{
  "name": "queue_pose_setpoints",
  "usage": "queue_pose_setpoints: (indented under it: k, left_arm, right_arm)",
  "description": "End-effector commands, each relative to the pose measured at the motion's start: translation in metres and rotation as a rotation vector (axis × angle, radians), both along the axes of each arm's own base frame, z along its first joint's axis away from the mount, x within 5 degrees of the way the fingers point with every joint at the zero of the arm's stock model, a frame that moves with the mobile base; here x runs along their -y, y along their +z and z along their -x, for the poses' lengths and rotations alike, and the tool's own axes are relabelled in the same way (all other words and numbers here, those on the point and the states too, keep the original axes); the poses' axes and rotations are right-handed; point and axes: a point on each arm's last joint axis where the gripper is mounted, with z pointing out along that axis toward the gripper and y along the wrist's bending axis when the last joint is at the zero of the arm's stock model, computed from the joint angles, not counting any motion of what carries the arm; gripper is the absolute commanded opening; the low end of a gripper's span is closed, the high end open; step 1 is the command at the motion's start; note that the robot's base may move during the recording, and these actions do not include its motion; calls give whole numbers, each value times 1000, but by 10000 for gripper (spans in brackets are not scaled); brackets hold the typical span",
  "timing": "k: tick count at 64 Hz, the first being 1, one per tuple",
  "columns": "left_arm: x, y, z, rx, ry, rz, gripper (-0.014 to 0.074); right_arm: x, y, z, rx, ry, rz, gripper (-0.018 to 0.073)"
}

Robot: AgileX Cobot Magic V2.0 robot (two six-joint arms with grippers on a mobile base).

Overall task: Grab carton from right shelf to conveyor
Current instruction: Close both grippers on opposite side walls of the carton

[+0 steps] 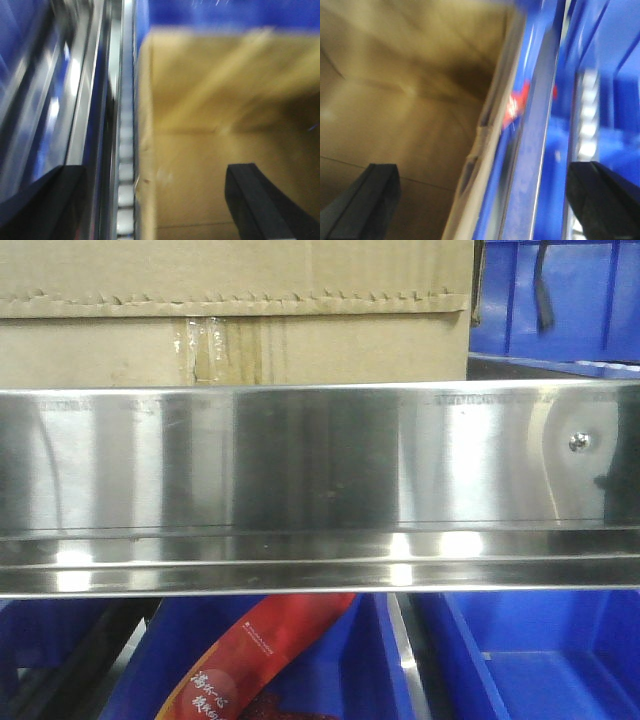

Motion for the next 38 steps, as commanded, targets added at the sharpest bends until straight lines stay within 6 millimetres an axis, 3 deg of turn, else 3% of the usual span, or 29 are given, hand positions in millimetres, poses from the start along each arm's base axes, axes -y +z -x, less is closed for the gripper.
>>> queue_pose_setpoints:
  k: [1, 11, 17, 30, 35, 38]
  left_arm:
    - [0, -10, -10, -34, -8, 7, 462]
    - [3, -26, -24, -77, -10, 6, 462]
    - [4, -33, -29, -97, -16, 12, 462]
    - [3, -49, -38, -163, -6, 4, 377]
    - [2, -54, -41, -192, 0, 2, 240]
    - [2, -56, -41, -202, 0, 0, 130]
  right_arm:
    - [-3, -7, -9, -2, -8, 17, 559]
    - [-8, -21, -19, -33, -8, 33, 558]
    - [-9, -24, -21, -41, -7, 37, 503]
    - [-9, -25, -21, -42, -7, 37, 110]
    - [-9, -25, -21, -42, -7, 37, -69]
    - [-9, -25, -21, -42, -7, 37, -78]
